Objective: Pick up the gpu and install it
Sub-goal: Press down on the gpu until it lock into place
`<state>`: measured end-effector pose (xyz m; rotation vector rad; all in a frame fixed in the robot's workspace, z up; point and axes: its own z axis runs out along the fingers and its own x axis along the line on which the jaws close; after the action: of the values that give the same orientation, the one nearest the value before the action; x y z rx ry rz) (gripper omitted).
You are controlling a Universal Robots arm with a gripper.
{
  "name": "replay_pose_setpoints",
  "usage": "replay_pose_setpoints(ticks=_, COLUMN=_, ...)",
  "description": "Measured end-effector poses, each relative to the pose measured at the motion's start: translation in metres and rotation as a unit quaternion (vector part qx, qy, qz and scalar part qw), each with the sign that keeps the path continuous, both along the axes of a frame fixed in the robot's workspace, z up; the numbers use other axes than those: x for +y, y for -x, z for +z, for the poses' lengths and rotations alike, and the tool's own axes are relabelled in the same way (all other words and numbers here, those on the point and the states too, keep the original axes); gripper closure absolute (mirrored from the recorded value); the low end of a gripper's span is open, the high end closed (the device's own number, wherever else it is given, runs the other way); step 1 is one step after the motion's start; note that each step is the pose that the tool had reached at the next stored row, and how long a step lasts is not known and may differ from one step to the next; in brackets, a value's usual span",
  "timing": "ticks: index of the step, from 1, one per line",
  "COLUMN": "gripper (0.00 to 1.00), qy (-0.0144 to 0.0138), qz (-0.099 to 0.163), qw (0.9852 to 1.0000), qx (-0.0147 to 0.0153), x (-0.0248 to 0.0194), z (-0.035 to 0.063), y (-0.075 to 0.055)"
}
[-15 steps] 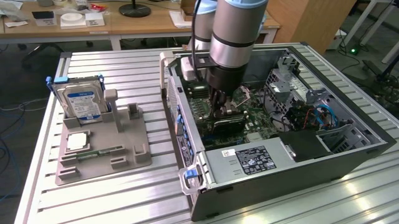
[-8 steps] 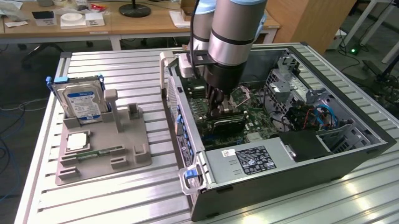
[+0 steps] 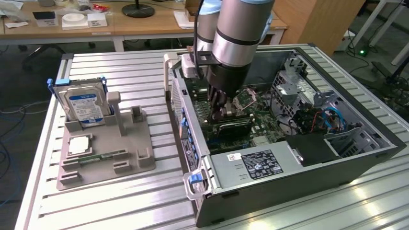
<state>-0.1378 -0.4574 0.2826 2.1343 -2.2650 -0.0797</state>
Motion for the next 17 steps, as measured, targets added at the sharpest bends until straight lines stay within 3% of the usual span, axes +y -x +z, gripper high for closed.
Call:
replay_pose_setpoints(ticks=10, gripper=0.90, qy=0.0000, qz=0.000, qw=1.0000, qx=-0.0014, x=0.0018, z=0.0032, y=0.020)
replay_pose_setpoints(ticks=15, gripper=0.90, qy=0.0005, qz=0.000, qw=1.0000, qx=-0.0057, x=0.0057, z=0.0048, y=0.023)
replay_pose_setpoints(ticks=17, gripper=0.90, qy=0.0006, qz=0.000, qw=1.0000, qx=-0.0090, x=0.0061, z=0.0050, y=0.027)
